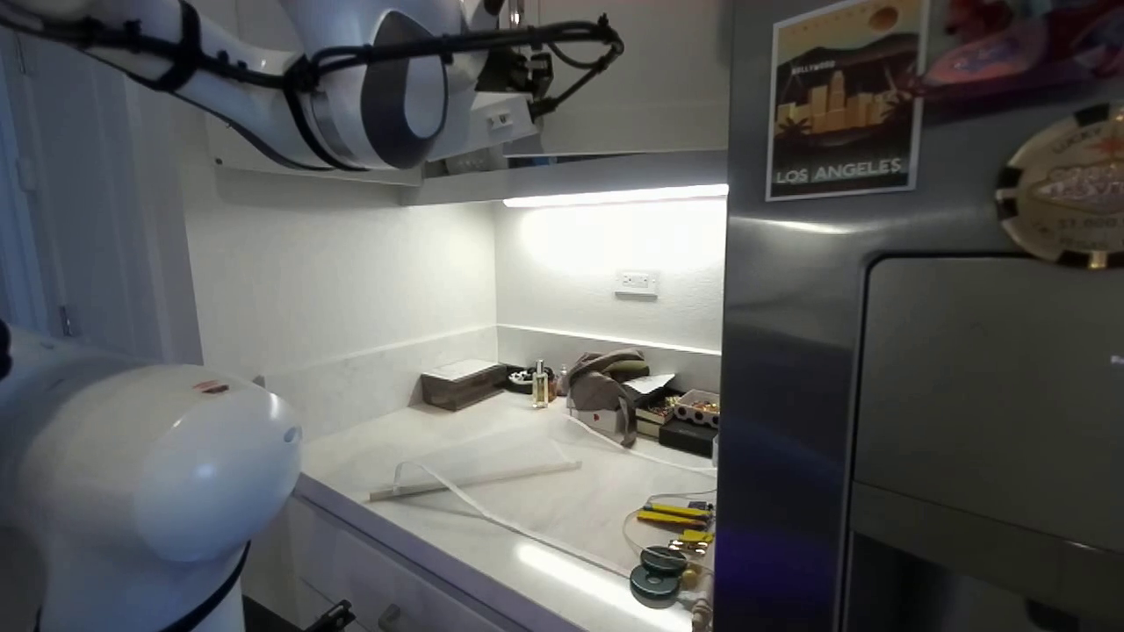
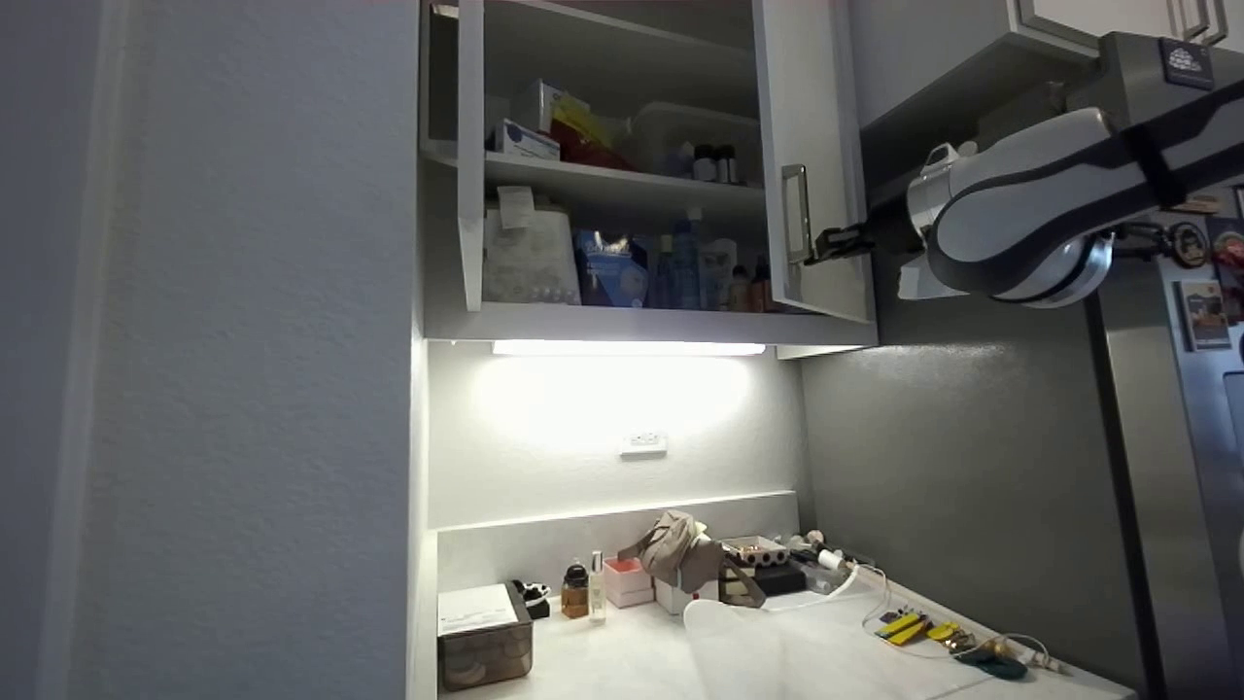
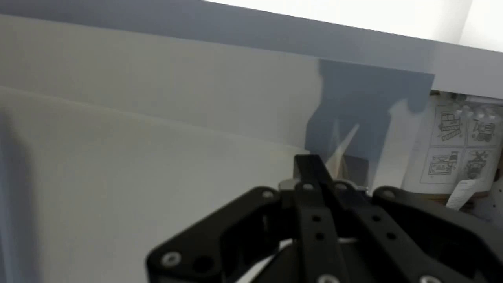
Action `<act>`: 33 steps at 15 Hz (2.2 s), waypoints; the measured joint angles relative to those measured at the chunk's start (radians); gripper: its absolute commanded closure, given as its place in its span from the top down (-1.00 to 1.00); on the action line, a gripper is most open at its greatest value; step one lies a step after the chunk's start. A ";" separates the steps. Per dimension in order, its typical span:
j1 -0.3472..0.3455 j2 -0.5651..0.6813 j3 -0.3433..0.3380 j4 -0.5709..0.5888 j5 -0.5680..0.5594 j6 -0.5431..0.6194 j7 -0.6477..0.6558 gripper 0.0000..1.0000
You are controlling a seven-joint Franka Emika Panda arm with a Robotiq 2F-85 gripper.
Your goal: Close the right cabinet door then hang the white net on the hanger on the side of the fridge
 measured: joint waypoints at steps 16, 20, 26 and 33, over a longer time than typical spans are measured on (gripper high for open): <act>-0.078 0.223 0.086 0.090 0.000 0.115 0.076 -1.00; -0.127 0.242 0.134 0.101 0.000 -0.100 0.076 -1.00; -0.102 0.214 0.150 0.171 0.007 -0.559 0.072 -1.00; -0.035 0.187 0.140 0.311 0.073 -1.049 0.045 -1.00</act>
